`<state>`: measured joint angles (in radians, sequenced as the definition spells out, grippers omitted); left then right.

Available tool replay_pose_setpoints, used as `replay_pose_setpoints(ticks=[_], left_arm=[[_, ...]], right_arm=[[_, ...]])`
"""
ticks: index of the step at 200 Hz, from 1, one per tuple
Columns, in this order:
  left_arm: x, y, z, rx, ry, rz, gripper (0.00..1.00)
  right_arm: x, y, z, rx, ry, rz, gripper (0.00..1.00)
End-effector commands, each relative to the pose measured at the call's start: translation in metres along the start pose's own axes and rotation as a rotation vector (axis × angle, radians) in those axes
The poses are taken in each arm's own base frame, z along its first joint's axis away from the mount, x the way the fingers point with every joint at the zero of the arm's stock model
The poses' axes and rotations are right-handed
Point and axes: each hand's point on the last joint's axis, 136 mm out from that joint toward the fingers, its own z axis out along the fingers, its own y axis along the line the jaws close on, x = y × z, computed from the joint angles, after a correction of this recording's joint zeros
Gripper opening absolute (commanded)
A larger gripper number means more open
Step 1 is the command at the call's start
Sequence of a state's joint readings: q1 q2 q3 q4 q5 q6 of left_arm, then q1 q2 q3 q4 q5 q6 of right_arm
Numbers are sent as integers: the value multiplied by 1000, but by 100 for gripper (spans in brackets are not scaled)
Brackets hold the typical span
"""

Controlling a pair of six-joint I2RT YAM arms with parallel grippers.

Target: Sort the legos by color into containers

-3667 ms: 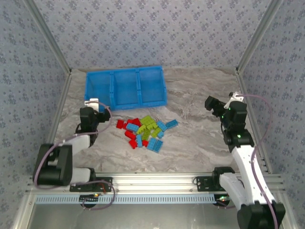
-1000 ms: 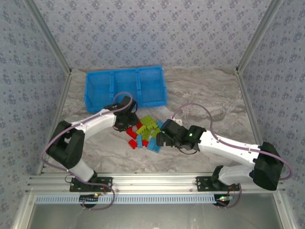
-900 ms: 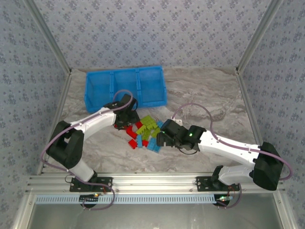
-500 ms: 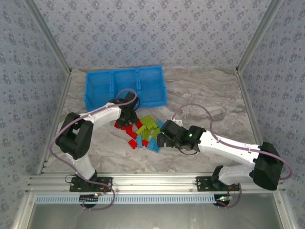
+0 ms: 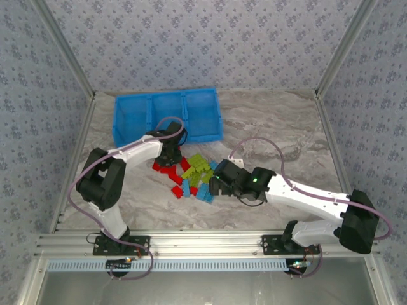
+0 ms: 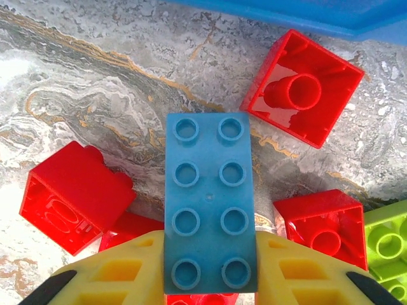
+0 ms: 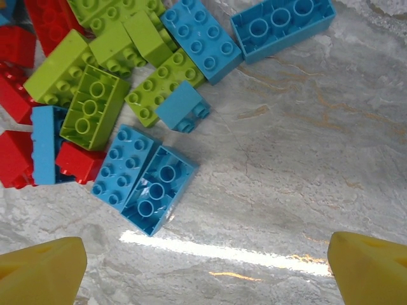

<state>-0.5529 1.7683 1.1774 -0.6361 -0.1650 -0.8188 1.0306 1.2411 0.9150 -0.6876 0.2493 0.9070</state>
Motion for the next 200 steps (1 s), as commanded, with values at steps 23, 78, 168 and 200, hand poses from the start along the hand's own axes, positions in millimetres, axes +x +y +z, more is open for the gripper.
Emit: replay_pose_setpoints(ticks=[23,78,168,200], left_arm=[[-28,-12,-98,184,-142,10,25],[-142,70,-160,-26,-476,-96,27],[-247,98,-64,60,-276,-269,45],[-244,98,-97,93,-319,-280,54]], right_arm=[[-21,3,-31,-26,-103,36,100],[-31,10,-36,-51,-140,39,100],[-16,-7,-48,-43,-134,62,100],[-16,-20,-53,-31,-171,82,100]])
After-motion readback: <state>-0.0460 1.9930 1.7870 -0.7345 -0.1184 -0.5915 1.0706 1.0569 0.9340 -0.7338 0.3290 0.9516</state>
